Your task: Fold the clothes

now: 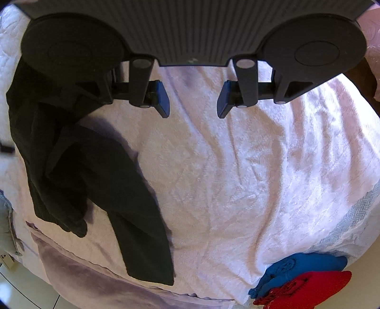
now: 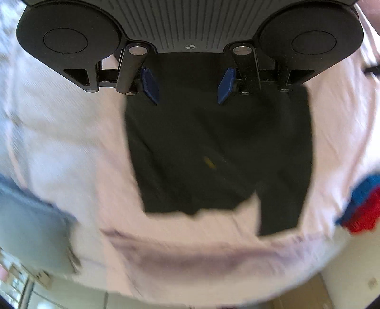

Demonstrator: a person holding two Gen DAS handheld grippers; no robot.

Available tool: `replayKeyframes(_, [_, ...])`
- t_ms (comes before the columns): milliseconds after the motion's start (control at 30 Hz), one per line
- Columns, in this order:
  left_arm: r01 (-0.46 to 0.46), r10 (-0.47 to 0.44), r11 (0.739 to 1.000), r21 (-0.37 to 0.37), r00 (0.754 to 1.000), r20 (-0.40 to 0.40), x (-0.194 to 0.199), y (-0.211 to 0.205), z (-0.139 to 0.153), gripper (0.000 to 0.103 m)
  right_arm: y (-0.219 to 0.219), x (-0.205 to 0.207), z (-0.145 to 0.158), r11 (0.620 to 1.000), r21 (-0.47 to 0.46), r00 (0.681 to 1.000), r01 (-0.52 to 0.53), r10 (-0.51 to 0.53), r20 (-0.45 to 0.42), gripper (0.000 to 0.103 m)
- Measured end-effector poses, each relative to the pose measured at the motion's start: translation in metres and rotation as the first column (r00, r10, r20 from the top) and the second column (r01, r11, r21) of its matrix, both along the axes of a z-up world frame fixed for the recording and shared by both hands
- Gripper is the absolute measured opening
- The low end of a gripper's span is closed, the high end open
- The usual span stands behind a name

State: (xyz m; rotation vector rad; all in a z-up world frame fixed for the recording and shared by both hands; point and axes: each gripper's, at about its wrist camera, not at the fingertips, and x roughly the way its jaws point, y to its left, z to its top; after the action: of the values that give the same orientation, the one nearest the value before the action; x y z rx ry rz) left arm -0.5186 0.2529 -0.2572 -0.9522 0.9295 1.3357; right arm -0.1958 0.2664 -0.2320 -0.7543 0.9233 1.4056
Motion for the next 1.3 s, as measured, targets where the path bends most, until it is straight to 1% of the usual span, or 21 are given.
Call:
replayKeyframes(100, [-0.007, 0.007, 1.0, -0.007, 1.0, -0.003, -0.01, 0.001, -0.005, 0.04, 0.024, -0.026, 0.002, 0.998, 0.058, 0.998, -0.037, 0.04, -0.047, 0.058])
replayKeyframes(233, [-0.016, 0.015, 1.0, -0.024, 1.0, -0.018, -0.017, -0.001, -0.012, 0.04, 0.042, -0.052, -0.014, 0.993, 0.098, 0.998, -0.06, 0.062, -0.013, 0.058])
replayKeyframes(300, [-0.019, 0.018, 0.999, -0.027, 1.0, -0.021, -0.017, -0.004, -0.013, 0.04, 0.048, -0.056, -0.023, 0.994, 0.083, 0.997, -0.073, 0.074, -0.007, 0.058])
replayKeyframes(400, [-0.022, 0.021, 0.999, -0.027, 0.999, -0.024, -0.014, -0.01, -0.015, 0.039, 0.046, -0.056, -0.026, 0.993, 0.087, 0.996, -0.079, 0.081, -0.028, 0.058])
replayKeyframes(467, [-0.027, 0.026, 0.999, -0.036, 0.999, -0.023, -0.009, -0.012, -0.017, 0.04, 0.044, -0.06, -0.034, 0.993, 0.066, 0.995, -0.096, 0.096, 0.015, 0.058])
replayKeyframes(500, [-0.028, 0.028, 0.999, -0.038, 0.999, -0.017, -0.007, -0.013, -0.017, 0.04, 0.043, -0.059, -0.039, 0.994, 0.042, 0.994, -0.1, 0.098, 0.05, 0.044])
replayKeyframes(533, [-0.03, 0.029, 0.999, -0.039, 1.0, -0.01, -0.004, -0.014, -0.017, 0.04, 0.04, -0.053, -0.04, 0.995, 0.04, 0.995, -0.086, 0.084, 0.049, 0.025])
replayKeyframes(567, [-0.028, 0.028, 0.999, -0.035, 1.0, -0.004, -0.001, -0.016, -0.017, 0.039, 0.036, -0.042, -0.039, 0.997, 0.052, 0.998, -0.062, 0.061, 0.024, 0.013])
replayKeyframes(600, [-0.021, 0.021, 0.999, -0.027, 1.0, 0.001, 0.003, -0.017, -0.016, 0.039, 0.03, -0.028, -0.035, 0.998, 0.066, 1.0, -0.022, 0.022, 0.001, 0.009])
replayKeyframes(633, [-0.014, 0.015, 1.0, -0.024, 1.0, 0.003, 0.008, -0.018, -0.015, 0.039, 0.021, -0.008, -0.027, 0.996, 0.081, 0.999, 0.038, -0.036, -0.025, 0.008])
replayKeyframes(733, [-0.005, 0.006, 1.0, -0.026, 1.0, 0.021, 0.018, -0.022, -0.015, 0.04, -0.015, 0.059, -0.004, 0.969, 0.104, 0.971, 0.226, -0.216, -0.1, 0.006])
replayKeyframes(833, [-0.006, 0.009, 0.999, -0.037, 0.998, 0.066, 0.028, -0.025, -0.017, 0.039, -0.071, 0.129, 0.011, 0.918, 0.091, 0.92, 0.385, -0.374, -0.115, 0.006])
replayKeyframes(933, [-0.008, 0.014, 0.999, -0.053, 0.993, 0.118, 0.038, -0.03, -0.021, 0.04, -0.127, 0.199, 0.026, 0.843, 0.077, 0.843, 0.533, -0.522, -0.128, 0.005])
replayKeyframes(1000, [-0.02, 0.032, 0.997, -0.073, 0.986, 0.163, 0.043, -0.034, -0.025, 0.04, -0.16, 0.234, 0.019, 0.799, 0.009, 0.794, 0.601, -0.596, -0.12, 0.006])
replayKeyframes(1067, [-0.043, 0.064, 0.994, -0.1, 0.974, 0.216, 0.048, -0.038, -0.03, 0.04, -0.184, 0.257, 0.001, 0.756, -0.091, 0.743, 0.649, -0.655, -0.139, 0.006])
replayKeyframes(1100, [-0.053, 0.08, 0.992, -0.113, 0.967, 0.242, 0.05, -0.04, -0.033, 0.04, -0.194, 0.266, -0.012, 0.729, -0.15, 0.707, 0.668, -0.685, -0.178, 0.006])
replayKeyframes(1133, [-0.059, 0.088, 0.991, -0.117, 0.96, 0.264, 0.052, -0.041, -0.033, 0.04, -0.205, 0.274, -0.025, 0.693, -0.206, 0.656, 0.69, -0.72, -0.226, 0.007])
replayKeyframes(1167, [-0.063, 0.095, 0.991, -0.12, 0.954, 0.286, 0.055, -0.042, -0.033, 0.04, -0.212, 0.28, -0.034, 0.668, -0.238, 0.614, 0.705, -0.743, -0.266, 0.008])
replayKeyframes(1233, [-0.03, 0.058, 0.995, -0.095, 0.951, 0.302, 0.062, -0.049, -0.028, 0.04, -0.217, 0.29, -0.044, 0.634, -0.269, 0.551, 0.725, -0.768, -0.326, 0.011])
replayKeyframes(1267, [-0.012, 0.037, 0.997, -0.081, 0.95, 0.309, 0.065, -0.053, -0.025, 0.04, -0.215, 0.296, -0.046, 0.62, -0.288, 0.524, 0.73, -0.778, -0.347, 0.021])
replayKeyframes(1300, [0.009, 0.016, 0.997, -0.078, 0.949, 0.314, 0.068, -0.055, -0.022, 0.04, -0.214, 0.302, -0.047, 0.614, -0.296, 0.504, 0.732, -0.78, -0.371, 0.031])
